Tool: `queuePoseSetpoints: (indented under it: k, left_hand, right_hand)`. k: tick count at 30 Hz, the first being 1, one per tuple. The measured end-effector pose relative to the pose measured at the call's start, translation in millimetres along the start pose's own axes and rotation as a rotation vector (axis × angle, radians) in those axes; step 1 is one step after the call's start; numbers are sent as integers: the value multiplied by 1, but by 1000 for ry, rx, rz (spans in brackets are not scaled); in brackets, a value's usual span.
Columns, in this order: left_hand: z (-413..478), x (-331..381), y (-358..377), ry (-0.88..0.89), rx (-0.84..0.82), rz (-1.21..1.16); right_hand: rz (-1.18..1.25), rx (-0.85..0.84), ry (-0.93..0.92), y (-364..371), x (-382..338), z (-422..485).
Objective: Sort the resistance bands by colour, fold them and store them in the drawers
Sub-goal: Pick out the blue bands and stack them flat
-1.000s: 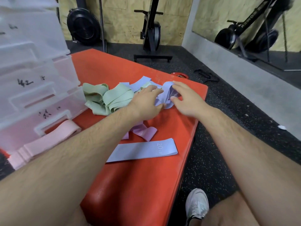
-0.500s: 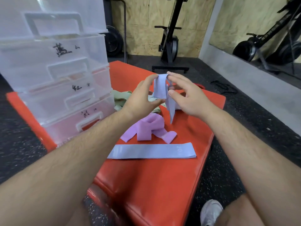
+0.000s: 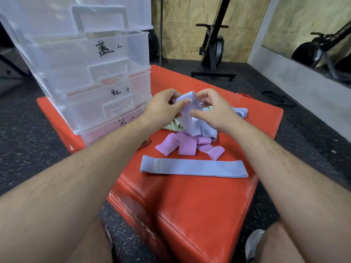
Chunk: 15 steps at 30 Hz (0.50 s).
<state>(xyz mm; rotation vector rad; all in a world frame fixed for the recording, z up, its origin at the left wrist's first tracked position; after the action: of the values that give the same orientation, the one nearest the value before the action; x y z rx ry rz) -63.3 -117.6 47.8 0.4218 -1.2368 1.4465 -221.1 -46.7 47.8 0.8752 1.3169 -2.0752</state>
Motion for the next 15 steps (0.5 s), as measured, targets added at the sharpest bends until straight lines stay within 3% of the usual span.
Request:
queuePoseSetpoints:
  k: [5, 8, 15]
  left_hand:
    - [-3, -2, -13, 1, 4, -74]
    - [-8, -1, -20, 16, -80, -99]
    - [-9, 5, -30, 196, 17, 159]
  right_hand:
    - [71, 6, 39, 15, -6, 3]
    - [50, -5, 16, 19, -10, 5]
    - [-14, -49, -10, 26, -12, 4]
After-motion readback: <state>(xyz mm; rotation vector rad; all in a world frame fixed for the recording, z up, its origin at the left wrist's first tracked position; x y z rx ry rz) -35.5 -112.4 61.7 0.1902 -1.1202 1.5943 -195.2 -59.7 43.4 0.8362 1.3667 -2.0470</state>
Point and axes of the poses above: each hand's wrist, its own z-axis towards the middle knuckle, its own y-axis out of the palm, x = y × z, the point moved 5 cm from there along z, towards the middle knuckle, and after that the axes turned 5 degrees about x, right-handed, at the moved point
